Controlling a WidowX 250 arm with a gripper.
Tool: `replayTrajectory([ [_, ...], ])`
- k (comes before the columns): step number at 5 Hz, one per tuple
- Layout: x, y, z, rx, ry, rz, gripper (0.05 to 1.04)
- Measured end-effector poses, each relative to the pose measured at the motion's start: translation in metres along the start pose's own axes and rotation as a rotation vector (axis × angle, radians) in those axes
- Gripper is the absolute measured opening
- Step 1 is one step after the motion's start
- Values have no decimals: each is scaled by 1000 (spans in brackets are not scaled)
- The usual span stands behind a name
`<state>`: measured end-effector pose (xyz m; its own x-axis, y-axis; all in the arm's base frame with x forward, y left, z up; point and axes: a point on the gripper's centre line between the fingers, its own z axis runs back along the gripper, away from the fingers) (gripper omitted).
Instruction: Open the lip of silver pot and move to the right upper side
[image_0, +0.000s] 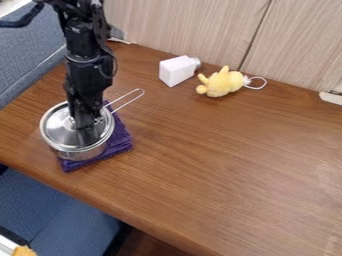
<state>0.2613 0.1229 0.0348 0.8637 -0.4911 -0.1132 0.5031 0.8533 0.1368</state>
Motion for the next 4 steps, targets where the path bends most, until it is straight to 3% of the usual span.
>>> replayTrajectory([
  [3,-4,-5,4,-43,1,-7,280],
  [4,-8,-9,15,-77,-1,8,280],
])
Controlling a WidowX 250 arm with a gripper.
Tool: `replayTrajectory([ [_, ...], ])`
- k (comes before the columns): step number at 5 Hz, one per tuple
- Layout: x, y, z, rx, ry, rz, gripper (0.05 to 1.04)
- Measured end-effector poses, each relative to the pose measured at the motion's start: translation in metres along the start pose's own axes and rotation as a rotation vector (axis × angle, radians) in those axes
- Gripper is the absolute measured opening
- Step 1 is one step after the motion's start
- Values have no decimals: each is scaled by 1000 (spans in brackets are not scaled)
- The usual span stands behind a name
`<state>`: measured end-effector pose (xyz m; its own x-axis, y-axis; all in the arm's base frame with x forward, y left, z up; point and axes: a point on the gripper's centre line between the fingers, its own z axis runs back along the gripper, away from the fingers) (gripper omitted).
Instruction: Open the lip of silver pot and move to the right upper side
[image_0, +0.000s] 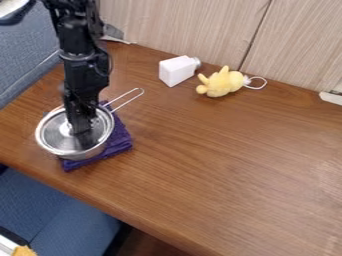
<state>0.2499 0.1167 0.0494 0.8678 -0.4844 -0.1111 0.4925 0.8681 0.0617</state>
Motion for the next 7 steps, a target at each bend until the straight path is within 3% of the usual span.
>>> replayTrajectory([
  [1,4,1,17,-4,-28,9,280],
  [2,21,-9,35,-13,-57,-13,280],
  [3,49,-22,51,17,-75,-25,280],
  [5,145,-68,37,-18,-65,-131,280],
  [7,210,-84,5,9,-72,-173,280],
])
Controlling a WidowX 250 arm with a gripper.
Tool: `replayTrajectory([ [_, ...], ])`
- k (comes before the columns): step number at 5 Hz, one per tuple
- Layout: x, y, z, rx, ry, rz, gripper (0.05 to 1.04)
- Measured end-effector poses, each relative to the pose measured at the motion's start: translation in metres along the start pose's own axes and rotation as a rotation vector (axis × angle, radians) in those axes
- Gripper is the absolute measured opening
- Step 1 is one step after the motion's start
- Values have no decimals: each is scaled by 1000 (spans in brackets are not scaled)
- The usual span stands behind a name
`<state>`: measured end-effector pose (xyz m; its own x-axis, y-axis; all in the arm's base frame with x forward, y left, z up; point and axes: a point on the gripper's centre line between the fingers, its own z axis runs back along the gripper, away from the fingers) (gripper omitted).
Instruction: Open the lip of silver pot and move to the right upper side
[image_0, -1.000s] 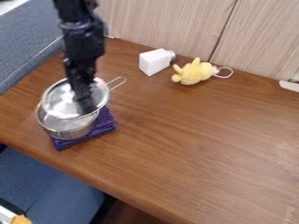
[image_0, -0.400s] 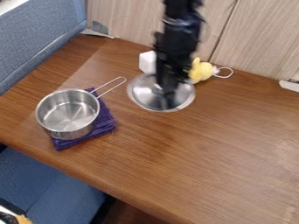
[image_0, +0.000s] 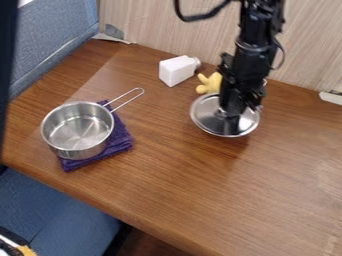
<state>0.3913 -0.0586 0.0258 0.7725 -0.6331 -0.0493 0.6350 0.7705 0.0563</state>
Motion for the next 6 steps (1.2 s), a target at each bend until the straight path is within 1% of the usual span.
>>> replayTrajectory([
  [1,16,1,-15,-15,-17,-4,280],
  [2,26,5,-25,-1,-23,7,280],
  [3,30,10,-25,16,-19,13,340],
  [5,21,10,-29,42,12,54,914],
  [6,14,6,-27,36,25,47,1010],
])
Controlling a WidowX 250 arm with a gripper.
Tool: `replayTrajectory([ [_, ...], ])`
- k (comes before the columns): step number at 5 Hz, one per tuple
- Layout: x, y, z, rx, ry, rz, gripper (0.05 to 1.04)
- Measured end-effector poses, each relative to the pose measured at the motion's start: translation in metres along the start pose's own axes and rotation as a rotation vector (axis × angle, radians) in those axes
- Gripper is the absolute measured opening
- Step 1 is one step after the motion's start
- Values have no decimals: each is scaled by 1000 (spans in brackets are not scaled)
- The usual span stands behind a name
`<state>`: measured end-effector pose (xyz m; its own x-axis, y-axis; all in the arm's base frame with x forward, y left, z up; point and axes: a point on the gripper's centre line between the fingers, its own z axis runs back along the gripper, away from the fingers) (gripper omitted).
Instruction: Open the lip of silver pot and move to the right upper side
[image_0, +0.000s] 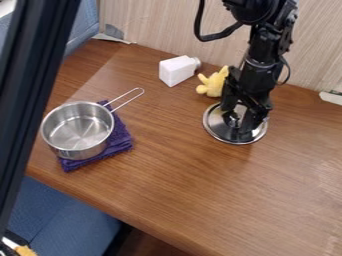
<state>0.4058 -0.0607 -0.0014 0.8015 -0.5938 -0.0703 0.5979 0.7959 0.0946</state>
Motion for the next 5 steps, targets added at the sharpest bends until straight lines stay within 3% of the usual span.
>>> replayTrajectory([
  [1,-3,-2,9,-7,-13,0,1005],
  [2,-9,-3,50,-9,-88,4,1001],
  [3,-34,2,74,-12,-124,42,1001],
  [4,-59,9,93,-76,-215,47,1001],
  [5,-59,8,93,-79,-220,42,1001],
])
